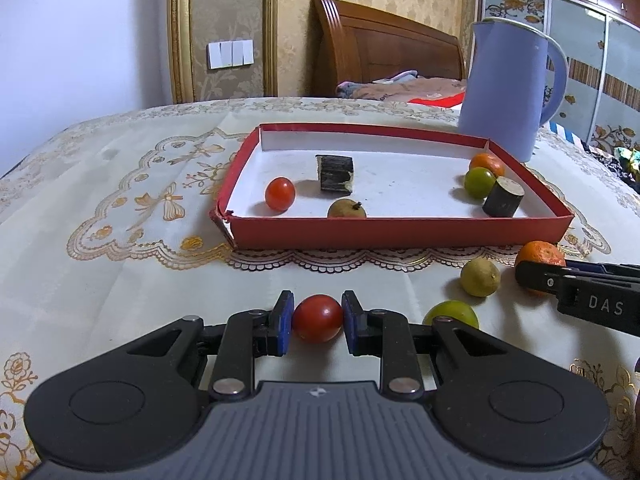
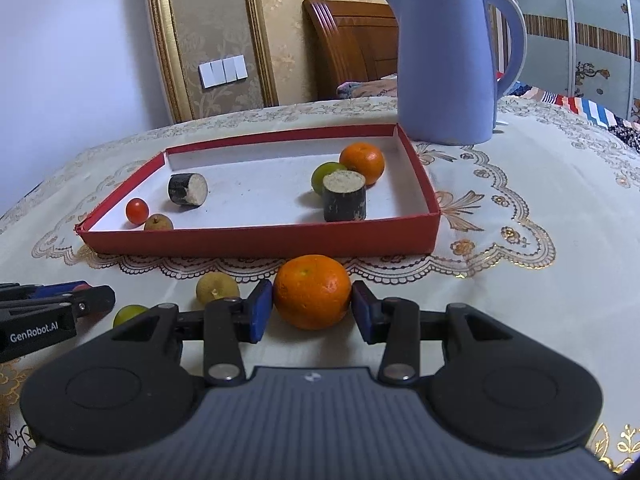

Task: Organize fruits
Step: 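Lift the cherry tomato and orange off the cloth with both grippers, then carry the cherry tomato and orange with both grippers into the red tray, then open both grippers to release the cherry tomato and orange in the tray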

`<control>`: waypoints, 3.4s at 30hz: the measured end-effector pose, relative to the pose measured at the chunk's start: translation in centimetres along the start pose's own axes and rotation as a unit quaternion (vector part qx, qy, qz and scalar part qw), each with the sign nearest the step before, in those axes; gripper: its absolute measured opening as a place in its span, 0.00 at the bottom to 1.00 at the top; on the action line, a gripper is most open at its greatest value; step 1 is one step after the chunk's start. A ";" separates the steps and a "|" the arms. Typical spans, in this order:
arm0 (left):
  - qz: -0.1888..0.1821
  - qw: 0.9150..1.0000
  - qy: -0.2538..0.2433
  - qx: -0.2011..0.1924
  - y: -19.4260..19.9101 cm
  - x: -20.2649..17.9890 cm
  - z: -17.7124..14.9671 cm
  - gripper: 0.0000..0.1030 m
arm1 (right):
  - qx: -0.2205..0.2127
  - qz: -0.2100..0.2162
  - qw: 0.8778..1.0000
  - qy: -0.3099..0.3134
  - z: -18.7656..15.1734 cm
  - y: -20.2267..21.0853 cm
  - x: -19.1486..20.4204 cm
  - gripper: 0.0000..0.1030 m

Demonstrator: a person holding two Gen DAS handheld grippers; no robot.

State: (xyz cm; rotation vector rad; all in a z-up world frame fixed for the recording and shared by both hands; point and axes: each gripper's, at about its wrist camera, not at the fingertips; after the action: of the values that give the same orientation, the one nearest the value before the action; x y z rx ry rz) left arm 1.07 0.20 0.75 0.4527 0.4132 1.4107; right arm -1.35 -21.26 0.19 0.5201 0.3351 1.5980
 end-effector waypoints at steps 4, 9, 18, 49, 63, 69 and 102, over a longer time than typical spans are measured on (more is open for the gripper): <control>0.002 1.000 -0.001 0.002 -0.2 0.0 -0.2 0.24 | -0.001 0.002 1.000 -0.003 0.0 0.1 -0.1 0.39; 0.006 1.000 -0.008 0.001 -0.4 -0.1 -0.3 0.24 | -0.001 0.001 1.000 -0.002 0.0 0.0 0.0 0.39; 0.003 1.000 -0.021 -0.016 0.5 -0.7 0.2 0.24 | -0.017 0.004 1.000 0.002 0.1 0.7 0.2 0.39; -0.021 0.999 -0.003 -0.032 -0.9 -0.7 3.7 0.24 | -0.055 0.027 0.998 0.001 3.4 1.7 -0.1 0.39; 0.017 0.999 -0.022 -0.034 -4.4 -1.4 5.9 0.24 | -0.007 0.024 0.999 0.033 5.1 -4.1 2.4 0.39; 0.023 1.000 -0.001 -0.020 -6.1 -0.6 6.6 0.24 | 0.019 0.017 0.999 0.033 5.0 -6.3 2.6 0.39; 0.054 0.997 -0.028 -0.048 -8.7 -1.7 6.8 0.25 | 0.008 -0.036 0.999 0.025 6.1 -10.0 2.4 0.38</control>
State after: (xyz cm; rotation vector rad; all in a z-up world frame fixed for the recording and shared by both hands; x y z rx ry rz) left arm 11.82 -2.74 1.89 0.4412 0.2774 1.5111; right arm 10.30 -18.43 0.62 0.4761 0.3998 1.5422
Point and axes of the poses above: each gripper's, at about its wrist camera, not at the fingertips, and y roughly against the way its jaws point, x to its left, z to its top, and after that the axes turned 4 degrees about -x, right-handed
